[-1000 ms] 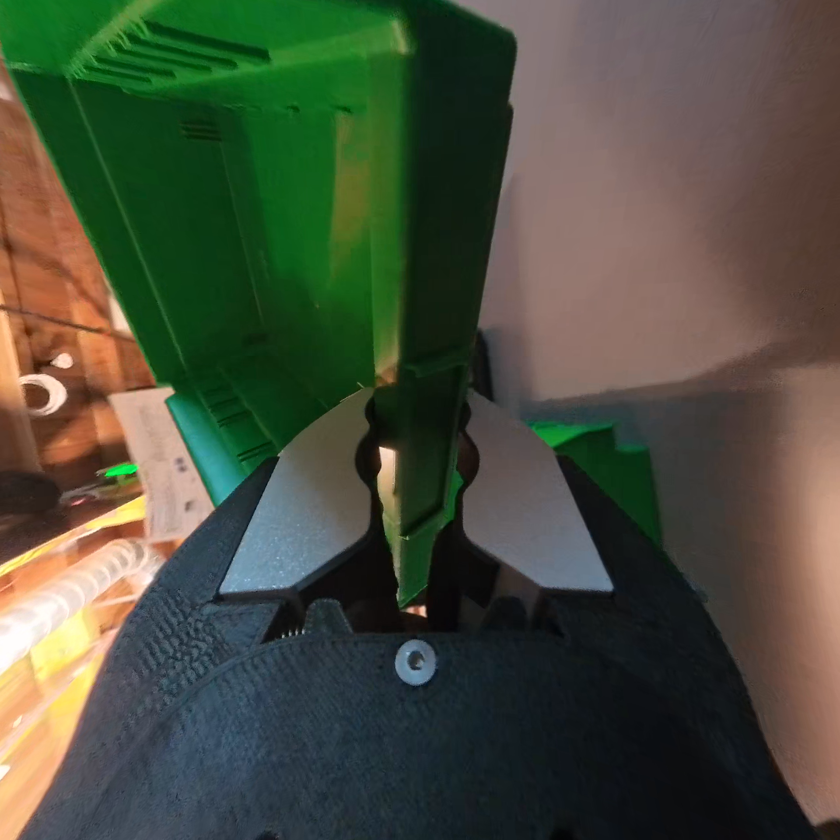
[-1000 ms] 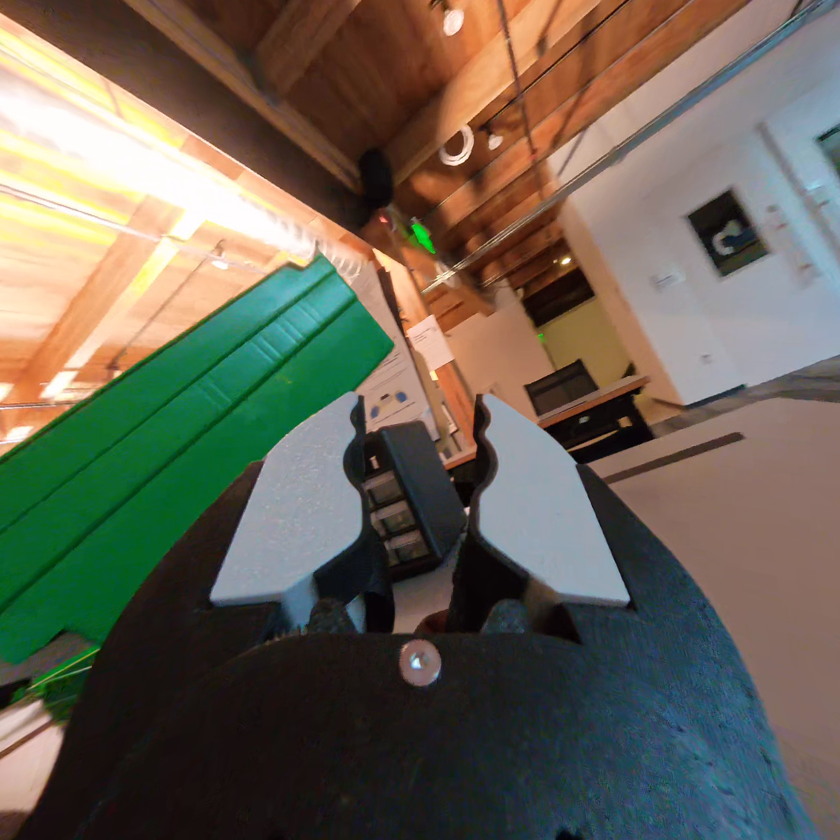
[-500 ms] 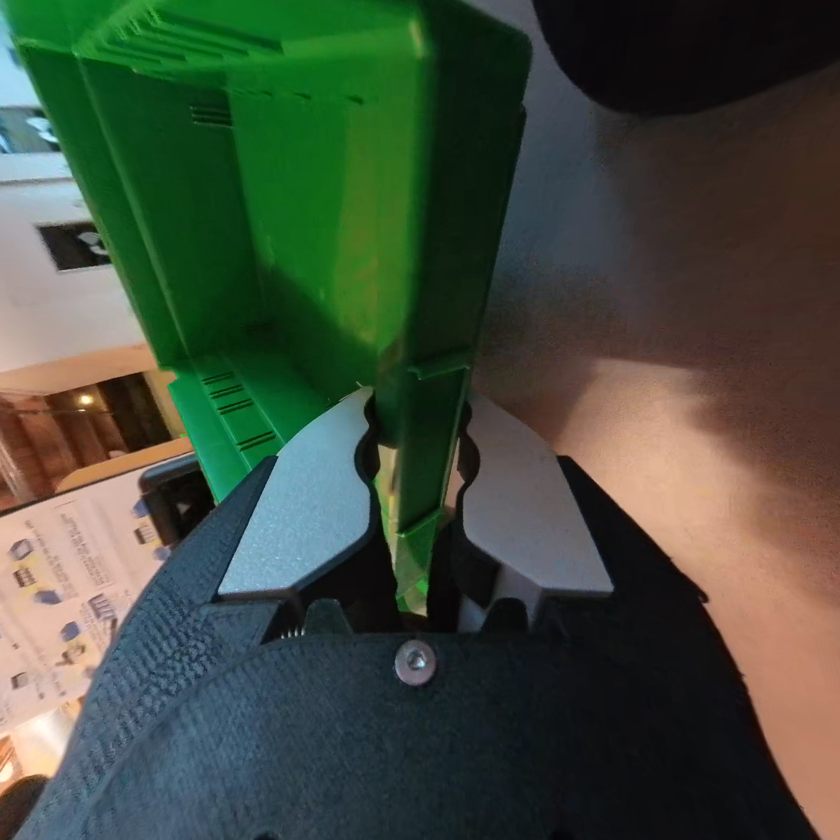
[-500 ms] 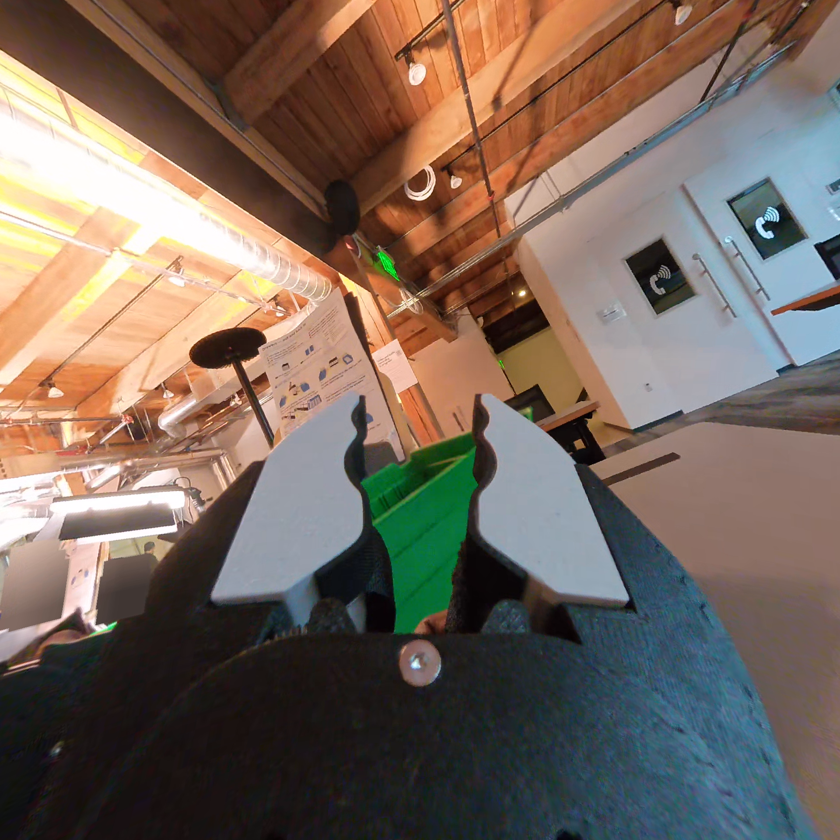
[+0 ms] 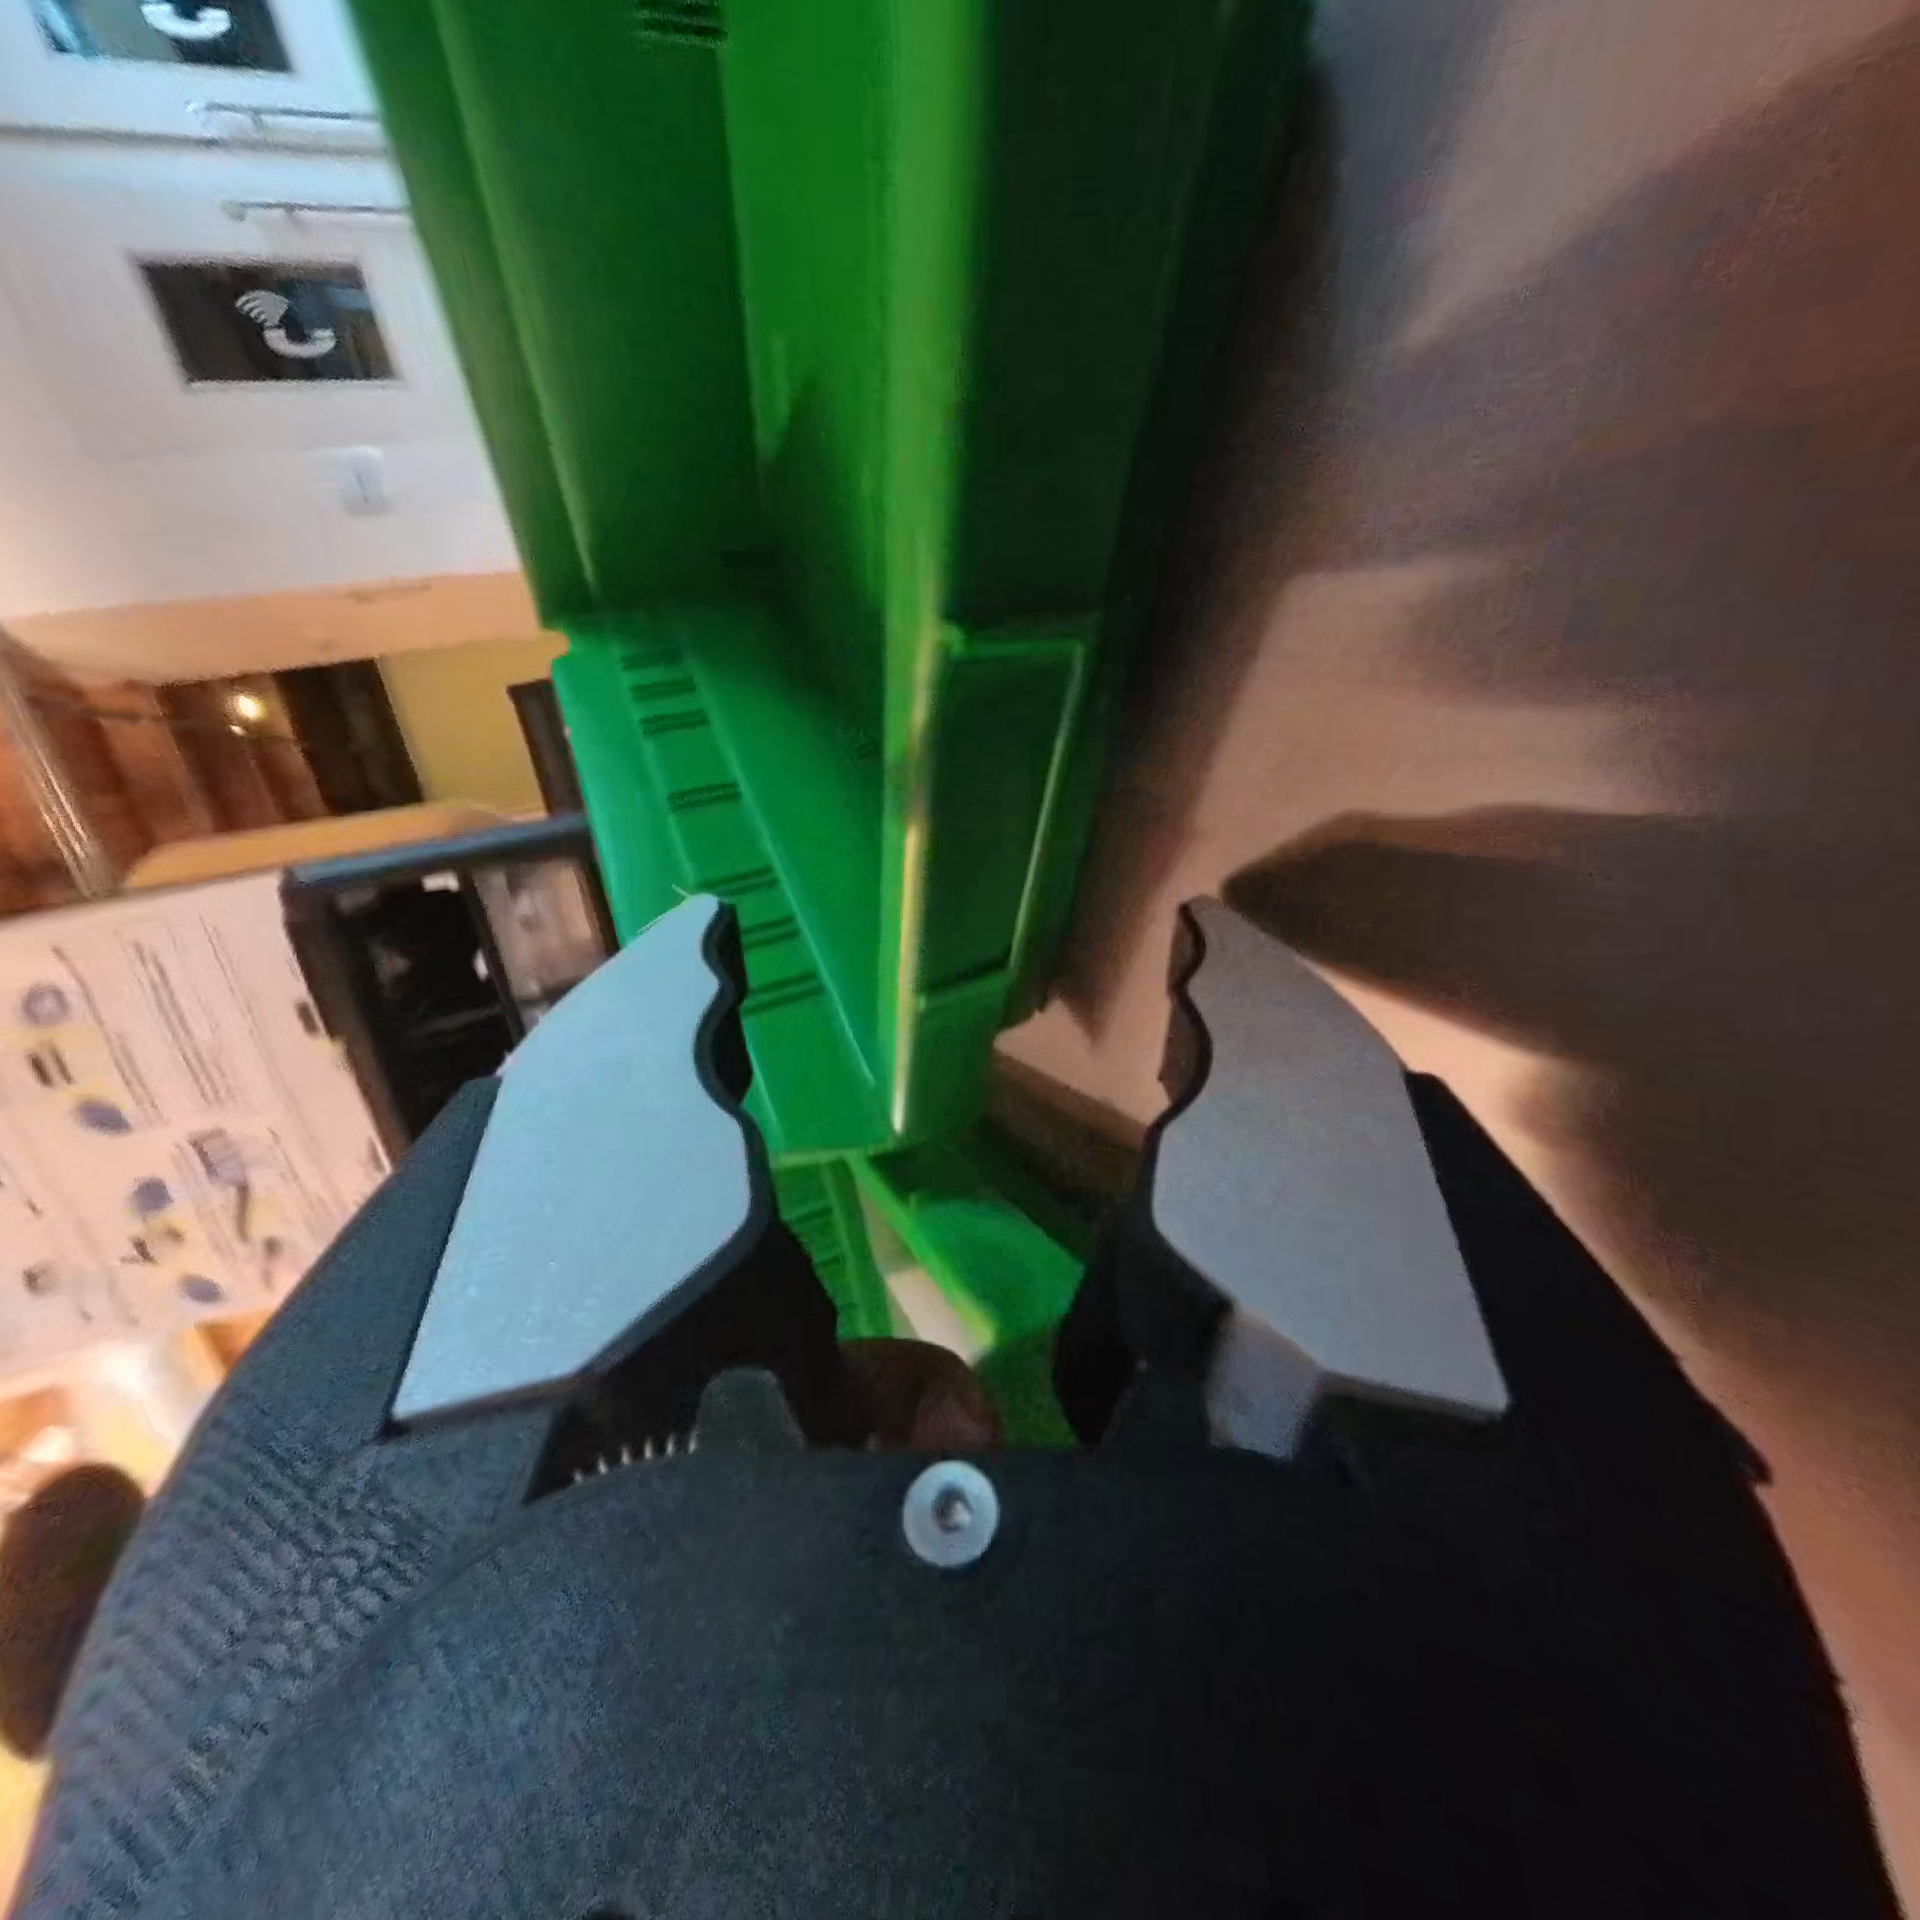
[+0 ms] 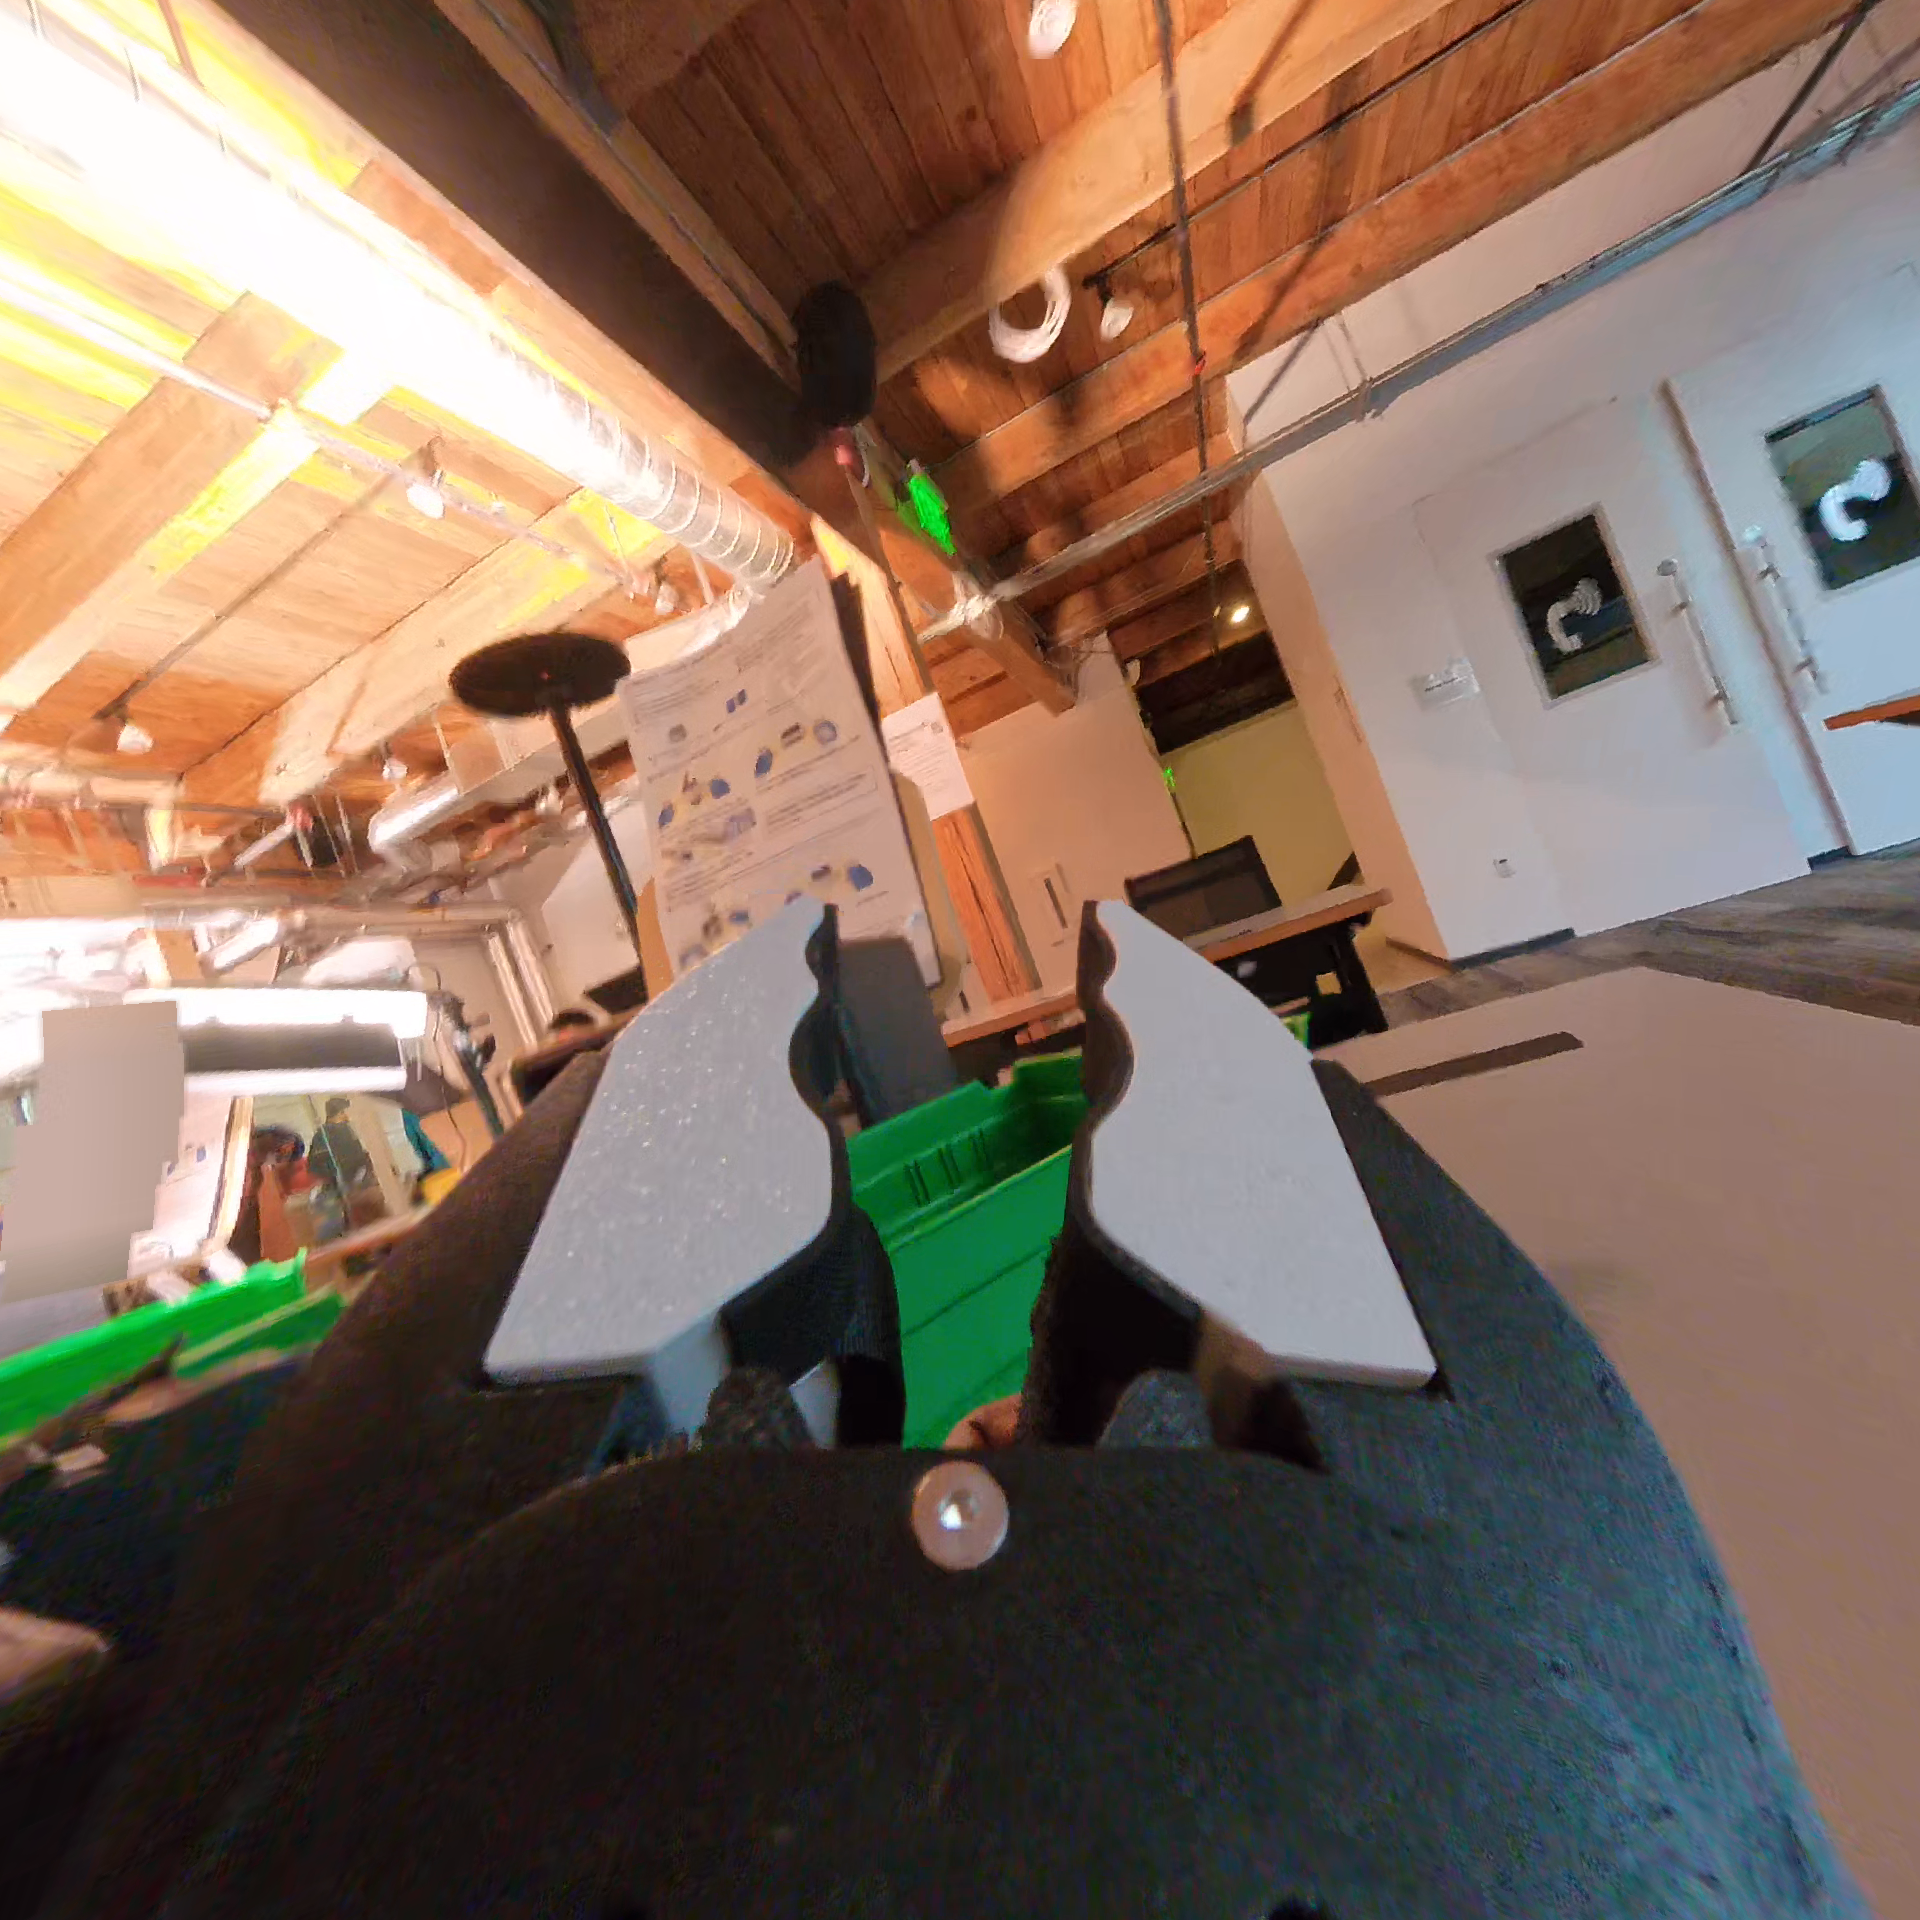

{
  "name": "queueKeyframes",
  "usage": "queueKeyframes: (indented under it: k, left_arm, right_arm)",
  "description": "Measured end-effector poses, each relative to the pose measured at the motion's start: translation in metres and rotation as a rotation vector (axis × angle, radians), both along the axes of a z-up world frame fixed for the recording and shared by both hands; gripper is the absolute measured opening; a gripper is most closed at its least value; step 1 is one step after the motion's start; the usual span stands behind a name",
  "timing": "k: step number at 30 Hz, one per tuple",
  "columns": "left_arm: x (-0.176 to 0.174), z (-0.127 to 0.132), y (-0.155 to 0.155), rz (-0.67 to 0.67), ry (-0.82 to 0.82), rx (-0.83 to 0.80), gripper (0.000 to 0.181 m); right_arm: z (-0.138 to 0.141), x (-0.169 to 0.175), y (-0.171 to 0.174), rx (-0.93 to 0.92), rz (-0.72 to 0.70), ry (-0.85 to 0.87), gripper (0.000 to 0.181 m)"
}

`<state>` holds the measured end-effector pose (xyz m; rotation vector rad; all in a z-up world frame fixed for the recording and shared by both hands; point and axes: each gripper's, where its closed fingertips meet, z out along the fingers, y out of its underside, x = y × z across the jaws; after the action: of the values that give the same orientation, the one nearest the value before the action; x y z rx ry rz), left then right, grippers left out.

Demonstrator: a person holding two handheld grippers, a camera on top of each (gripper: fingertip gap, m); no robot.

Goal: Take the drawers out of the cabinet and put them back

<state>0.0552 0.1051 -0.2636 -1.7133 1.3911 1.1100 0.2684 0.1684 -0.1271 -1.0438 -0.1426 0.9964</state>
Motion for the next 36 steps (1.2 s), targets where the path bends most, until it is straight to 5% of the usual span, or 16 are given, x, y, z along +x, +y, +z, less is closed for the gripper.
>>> queueKeyframes:
  k: [1, 4, 7, 11, 14, 19, 27, 29, 32, 34, 36]
  left_arm:
    - [-0.001, 0.009, -0.009, 0.002, -0.073, 0.040, 0.078]
    - [-0.029, 0.053, -0.030, 0.084, -0.243, 0.252, 0.067]
    - [-0.068, 0.063, -0.043, 0.241, -0.413, 0.307, 0.050]
    - [-0.082, 0.049, -0.046, 0.221, -0.453, 0.261, 0.023]
    - [-0.094, 0.052, -0.057, 0.228, -0.437, 0.264, 0.008]
    - [-0.150, 0.050, -0.100, 0.326, -0.403, 0.227, 0.010]
    - [-0.321, 0.043, -0.228, 0.838, -0.314, 0.088, 0.007]
    - [-0.330, 0.063, -0.237, 0.772, -0.411, 0.195, 0.022]
    - [-0.294, 0.093, -0.224, 0.512, -0.647, 0.294, 0.045]
    - [-0.268, 0.079, -0.211, 0.424, -0.746, 0.197, 0.051]
    - [-0.270, 0.045, -0.202, 0.472, -0.681, 0.085, 0.056]
  right_arm:
    - [-0.003, -0.010, -0.001, -0.006, 0.024, -0.056, 0.043]
    - [-0.025, -0.055, -0.006, -0.080, 0.143, -0.340, 0.048]
    - [-0.053, -0.089, -0.014, -0.189, 0.204, -0.654, 0.084]
    - [-0.076, -0.107, -0.021, -0.303, 0.174, -0.885, 0.063]
    - [-0.080, -0.093, -0.012, -0.300, 0.025, -1.003, 0.031]
    - [-0.080, -0.063, 0.003, -0.340, -0.065, -0.993, 0.019]
    - [-0.080, 0.007, 0.040, -0.357, -0.410, -1.000, 0.024]
    - [-0.077, 0.009, 0.037, -0.335, -0.382, -1.031, 0.049]
    - [-0.047, -0.012, 0.014, -0.176, -0.242, -1.004, 0.065]
    - [-0.037, -0.037, -0.013, -0.036, -0.100, -1.052, 0.060]
    - [-0.052, -0.064, -0.038, 0.029, 0.078, -1.176, 0.058]
